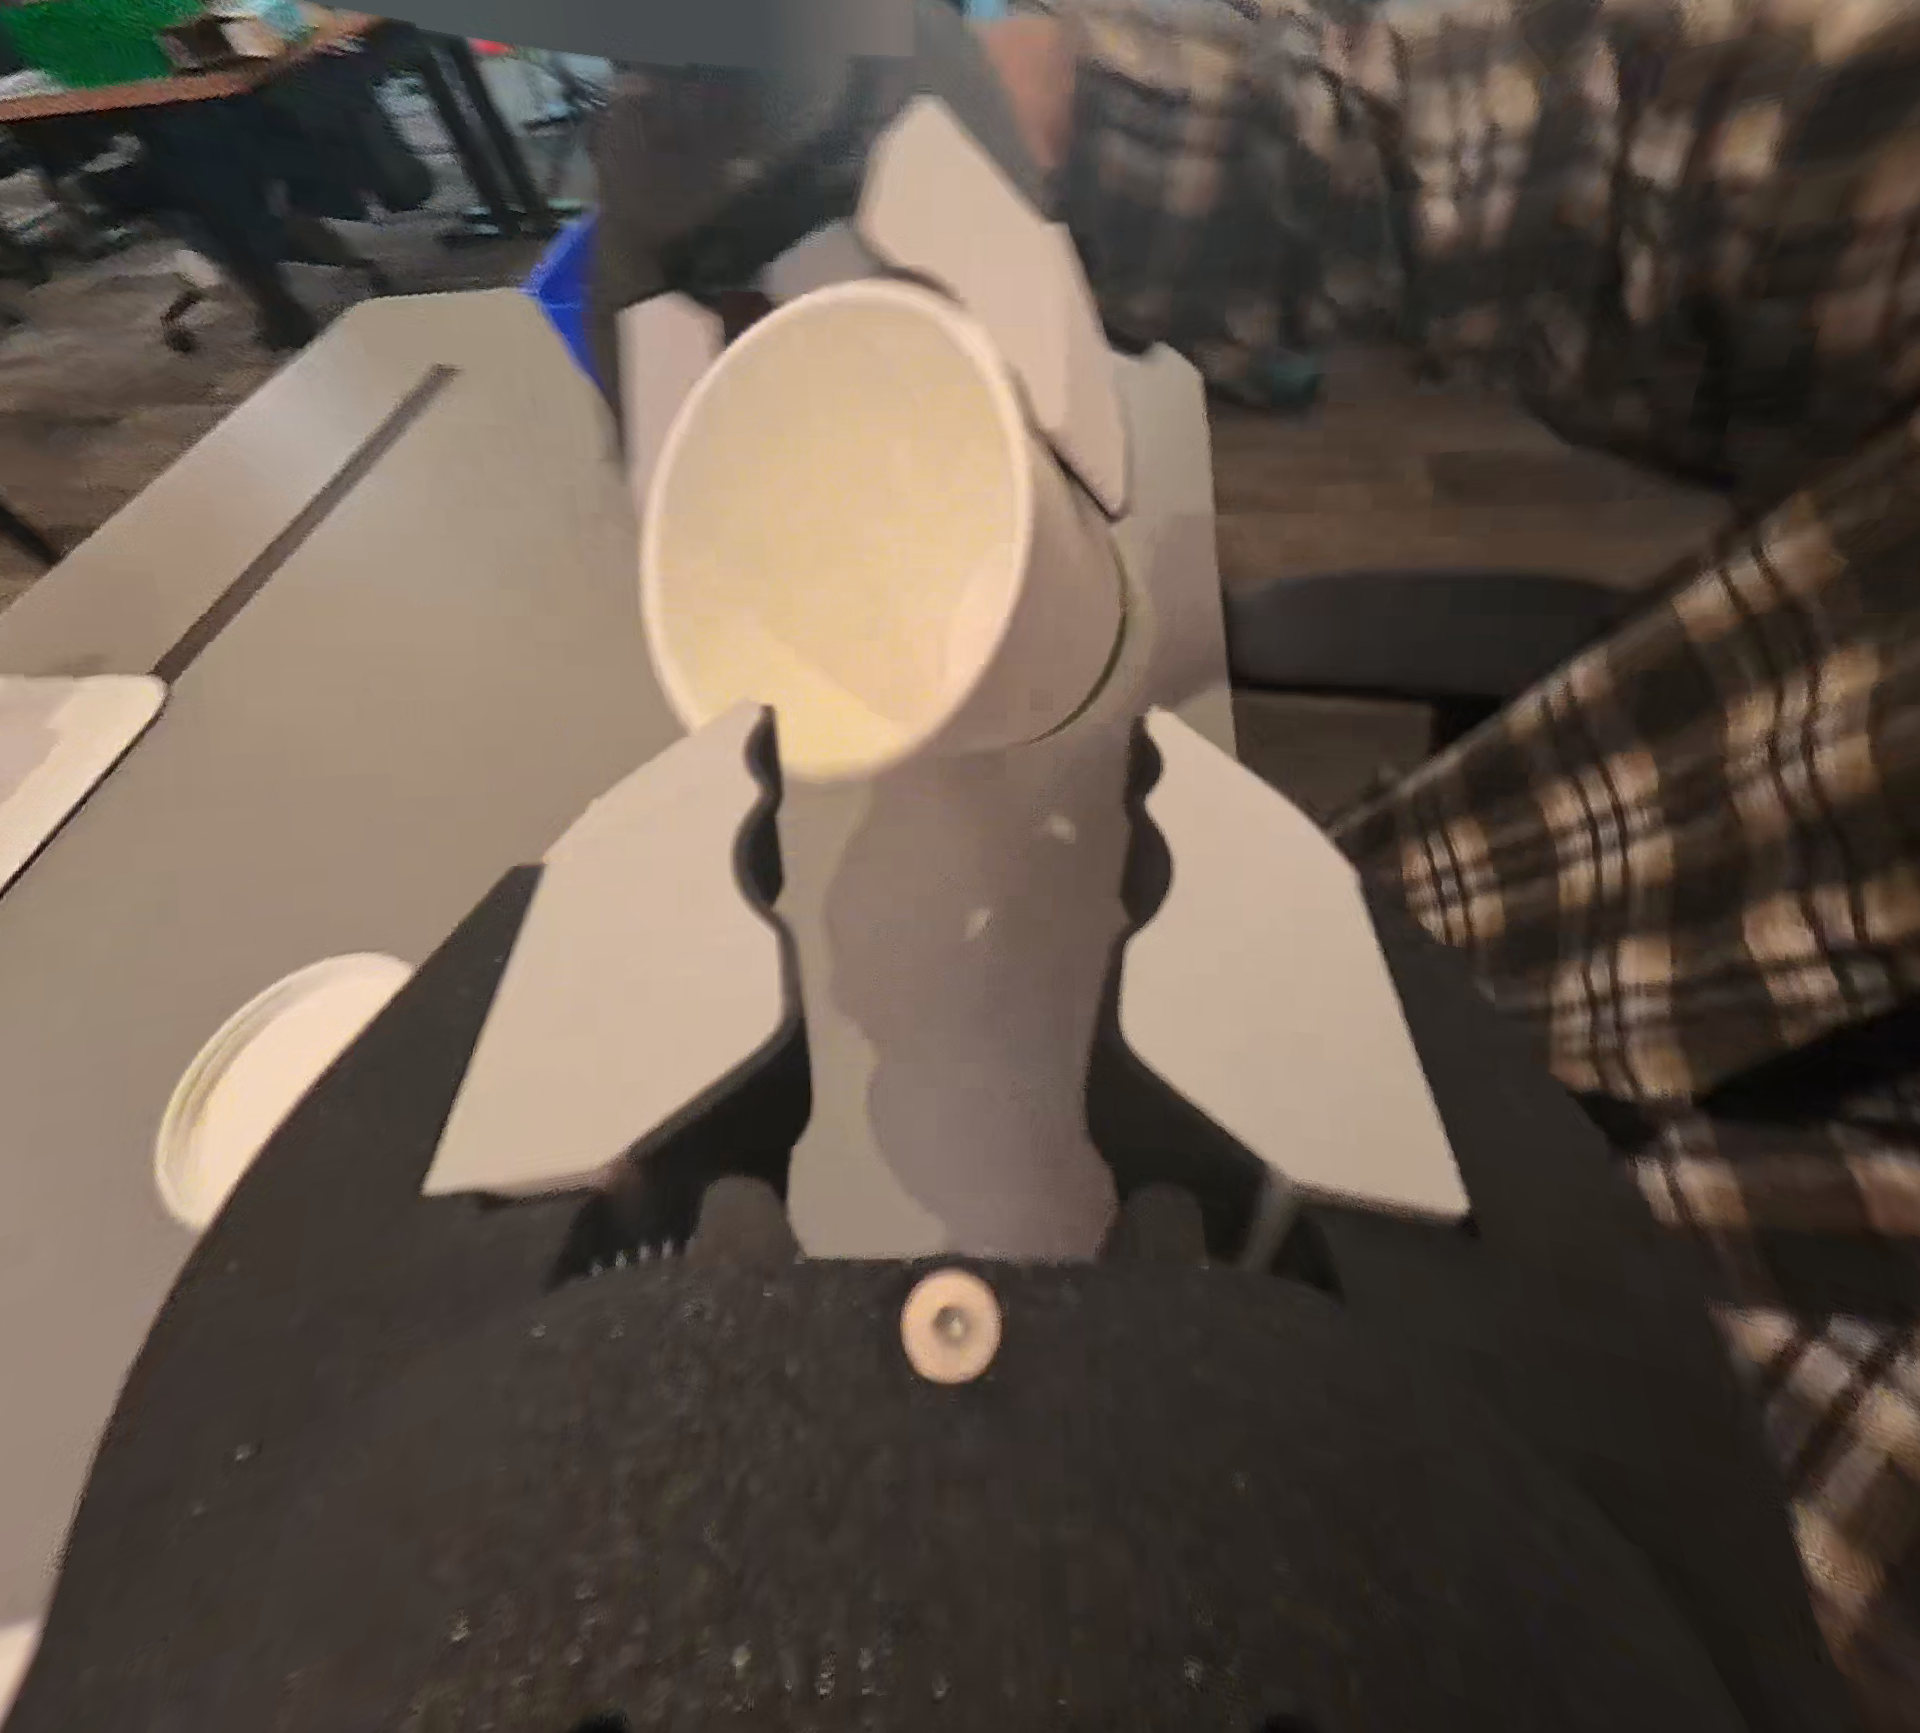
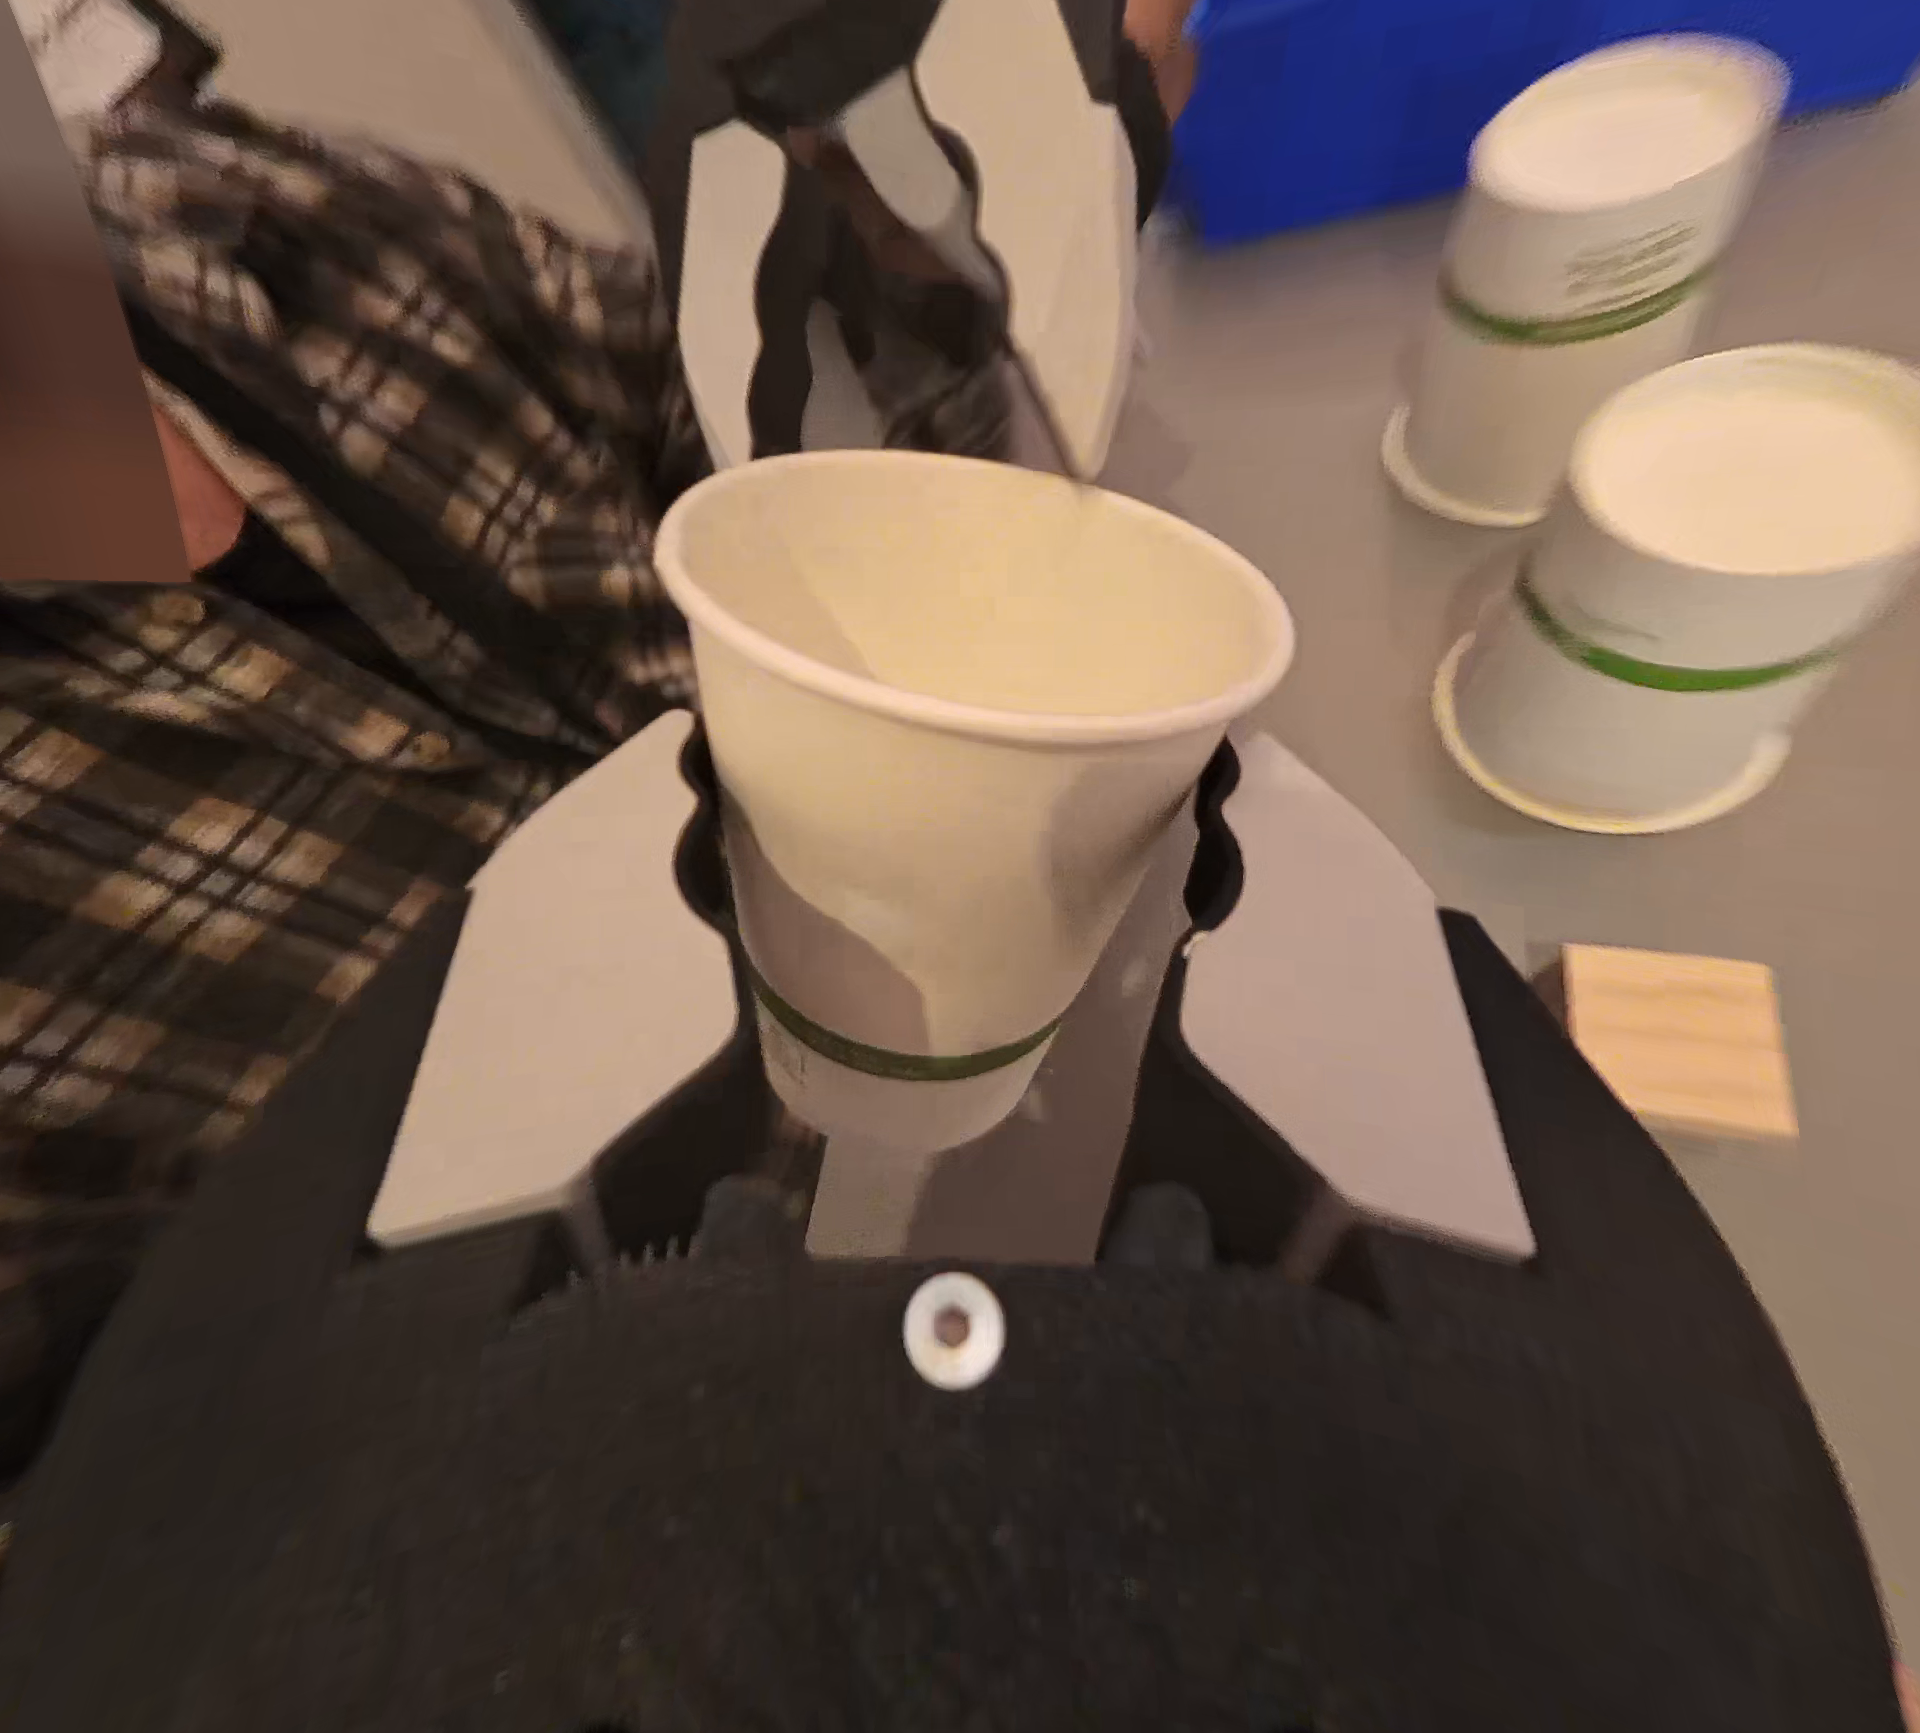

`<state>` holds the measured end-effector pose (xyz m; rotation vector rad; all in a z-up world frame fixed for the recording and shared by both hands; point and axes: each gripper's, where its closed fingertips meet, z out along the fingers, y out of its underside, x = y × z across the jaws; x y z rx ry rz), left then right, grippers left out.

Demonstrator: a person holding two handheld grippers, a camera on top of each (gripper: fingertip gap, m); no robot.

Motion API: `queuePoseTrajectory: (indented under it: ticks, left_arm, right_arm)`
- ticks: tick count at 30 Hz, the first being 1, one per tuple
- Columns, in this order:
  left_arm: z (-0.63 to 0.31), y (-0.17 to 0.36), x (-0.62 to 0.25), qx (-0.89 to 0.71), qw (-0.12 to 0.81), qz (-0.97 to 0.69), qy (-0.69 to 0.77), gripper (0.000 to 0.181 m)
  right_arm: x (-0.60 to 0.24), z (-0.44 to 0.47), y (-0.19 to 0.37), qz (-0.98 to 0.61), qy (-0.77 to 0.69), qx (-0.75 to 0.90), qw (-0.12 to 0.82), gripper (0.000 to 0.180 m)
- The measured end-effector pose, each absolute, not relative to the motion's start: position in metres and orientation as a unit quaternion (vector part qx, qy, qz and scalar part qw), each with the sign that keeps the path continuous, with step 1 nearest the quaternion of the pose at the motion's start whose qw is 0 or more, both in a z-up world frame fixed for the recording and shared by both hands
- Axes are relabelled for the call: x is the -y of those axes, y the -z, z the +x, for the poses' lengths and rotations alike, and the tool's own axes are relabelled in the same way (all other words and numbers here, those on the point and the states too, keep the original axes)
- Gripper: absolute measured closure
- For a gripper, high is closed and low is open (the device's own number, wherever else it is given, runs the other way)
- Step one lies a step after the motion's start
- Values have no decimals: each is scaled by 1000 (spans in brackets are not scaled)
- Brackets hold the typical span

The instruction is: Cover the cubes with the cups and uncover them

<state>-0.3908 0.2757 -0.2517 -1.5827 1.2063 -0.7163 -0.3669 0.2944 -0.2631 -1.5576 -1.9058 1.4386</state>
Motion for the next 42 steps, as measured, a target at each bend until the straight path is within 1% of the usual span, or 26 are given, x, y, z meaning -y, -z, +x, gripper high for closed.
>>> queuePoseTrajectory:
  ticks: [2,4,6,8,10,12,18,23,32,36,42]
  left_arm:
    - [-404,239,-289,-438,513,-667,314,110]
    - [-421,230,-301,-379,528,-683,333,105]
    - [-439,225,-314,-323,540,-695,348,102]
    - [-455,223,-324,-277,546,-706,357,101]
    - [-465,222,-330,-249,546,-711,365,101]
    - [-468,221,-330,-240,547,-710,372,101]
    - [-461,226,-328,-258,541,-717,356,103]
    - [-458,228,-327,-264,537,-718,355,105]
    - [-460,228,-327,-264,536,-717,358,106]
    - [-459,230,-326,-268,533,-720,355,107]
    - [-458,229,-325,-271,533,-720,353,107]
  right_arm:
    - [-314,-352,243,-557,-516,605,238,92]
    - [-341,-328,218,-571,-510,537,354,91]
    - [-371,-291,193,-586,-477,448,478,91]
    - [-394,-246,173,-595,-426,355,582,91]
    - [-404,-206,167,-603,-366,290,646,91]
    - [-404,-180,173,-607,-314,257,683,91]
    - [-398,-167,213,-626,-270,225,696,91]
    - [-402,-171,228,-630,-272,221,693,92]
    - [-410,-177,216,-602,-281,235,710,93]
    - [-408,-178,209,-577,-255,249,735,93]
    - [-415,-171,221,-582,-225,259,737,93]
